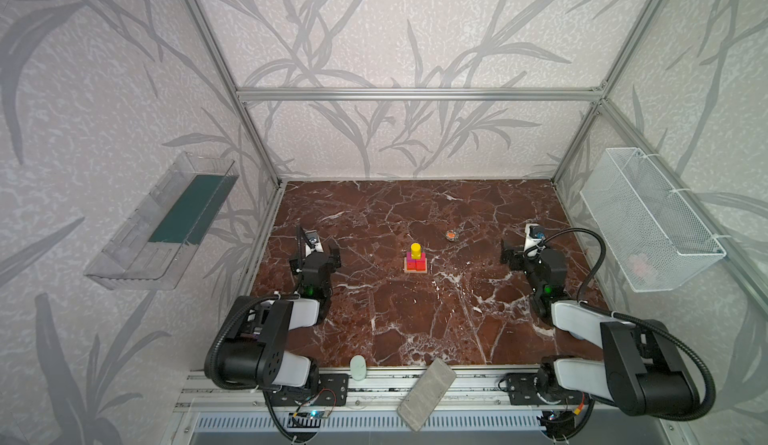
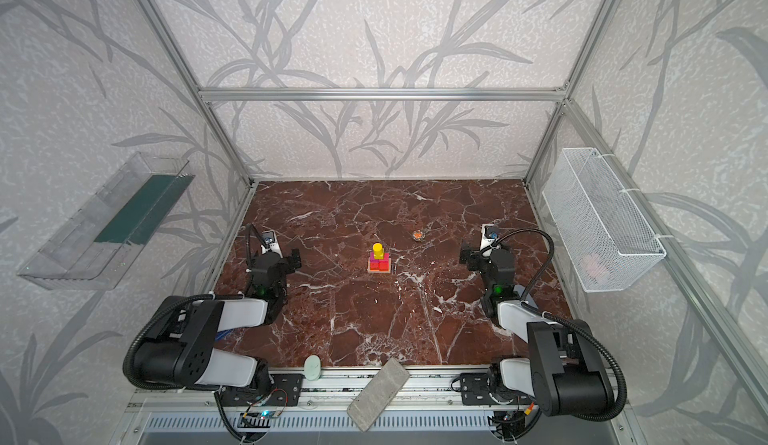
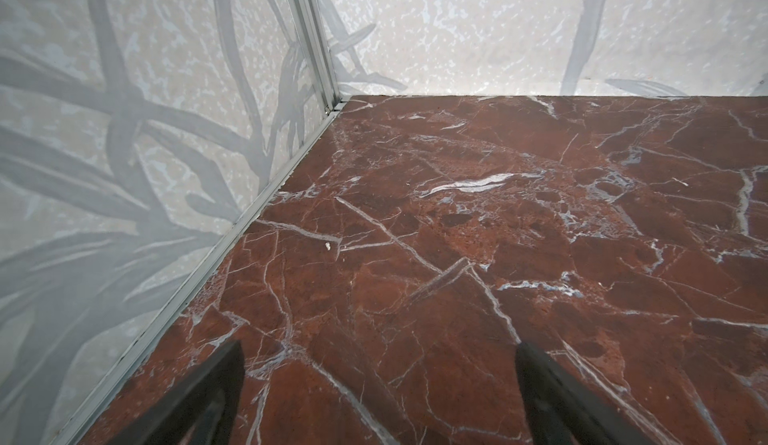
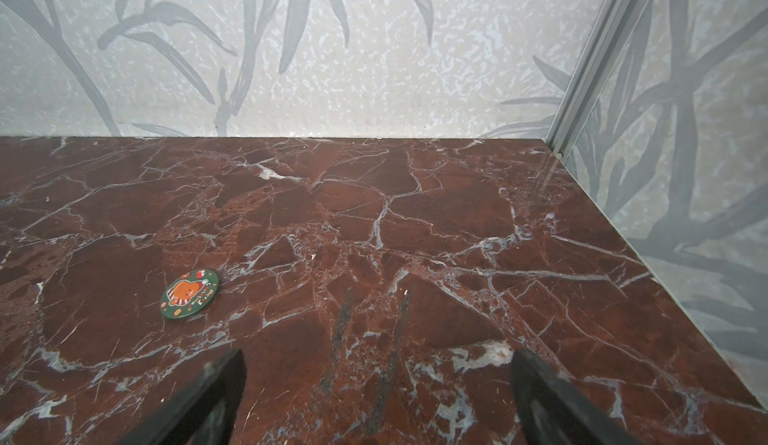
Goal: Build the wood block tower
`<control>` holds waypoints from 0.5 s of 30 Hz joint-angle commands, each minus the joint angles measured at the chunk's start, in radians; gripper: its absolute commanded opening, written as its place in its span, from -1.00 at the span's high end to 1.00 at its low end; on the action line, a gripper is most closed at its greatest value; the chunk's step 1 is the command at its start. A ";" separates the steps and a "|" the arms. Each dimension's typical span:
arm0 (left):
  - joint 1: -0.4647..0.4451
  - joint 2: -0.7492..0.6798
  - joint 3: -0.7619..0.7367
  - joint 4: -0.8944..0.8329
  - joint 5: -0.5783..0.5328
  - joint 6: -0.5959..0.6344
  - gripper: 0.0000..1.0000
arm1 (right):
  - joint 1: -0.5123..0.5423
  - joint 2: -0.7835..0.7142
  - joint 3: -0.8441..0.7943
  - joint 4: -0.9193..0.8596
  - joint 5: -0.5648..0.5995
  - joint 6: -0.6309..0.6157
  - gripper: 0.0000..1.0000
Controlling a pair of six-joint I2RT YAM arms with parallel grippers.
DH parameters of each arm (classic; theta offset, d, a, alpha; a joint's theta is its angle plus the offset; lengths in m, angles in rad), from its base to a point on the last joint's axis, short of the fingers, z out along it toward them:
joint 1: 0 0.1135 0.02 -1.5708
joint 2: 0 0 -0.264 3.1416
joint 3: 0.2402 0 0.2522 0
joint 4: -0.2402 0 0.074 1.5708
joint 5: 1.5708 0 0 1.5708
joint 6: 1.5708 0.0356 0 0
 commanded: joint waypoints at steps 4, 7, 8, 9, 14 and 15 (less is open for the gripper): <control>0.026 0.043 0.033 0.073 0.058 0.014 -0.99 | -0.003 0.083 -0.009 0.107 -0.021 -0.025 -0.98; 0.044 0.100 0.007 0.177 0.107 0.015 -0.99 | -0.002 0.180 -0.005 0.188 -0.034 -0.027 -0.98; 0.047 0.125 0.004 0.215 0.116 0.024 -0.99 | -0.002 0.210 -0.003 0.210 -0.039 -0.027 -0.98; 0.047 0.117 0.004 0.204 0.120 0.018 -0.99 | -0.003 0.245 0.000 0.236 -0.042 -0.028 -0.98; 0.070 0.114 -0.010 0.219 0.187 0.009 -0.99 | -0.002 0.297 -0.016 0.306 -0.059 -0.036 -0.98; 0.075 0.102 -0.005 0.189 0.206 0.003 -0.99 | -0.003 0.308 -0.018 0.331 -0.063 -0.034 -0.98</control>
